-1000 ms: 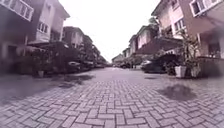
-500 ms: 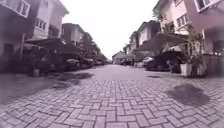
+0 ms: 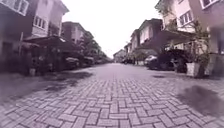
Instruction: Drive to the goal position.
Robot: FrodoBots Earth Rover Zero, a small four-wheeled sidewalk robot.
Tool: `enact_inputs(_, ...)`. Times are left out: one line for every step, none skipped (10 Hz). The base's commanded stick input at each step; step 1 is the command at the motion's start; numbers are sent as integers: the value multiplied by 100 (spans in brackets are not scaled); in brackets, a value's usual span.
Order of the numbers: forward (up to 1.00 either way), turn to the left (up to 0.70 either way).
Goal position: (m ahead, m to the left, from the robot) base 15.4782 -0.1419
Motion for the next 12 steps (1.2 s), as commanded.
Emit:
enact_inputs(69, 3)
enact_inputs(69, 3)
enact_inputs(69, 3)
enact_inputs(69, 3)
enact_inputs(69, 3)
enact_inputs(69, 3)
enact_inputs(69, 3)
enact_inputs(69, 3)
enact_inputs(69, 3)
enact_inputs(69, 3)
enact_inputs(69, 3)
enact_inputs(69, 3)
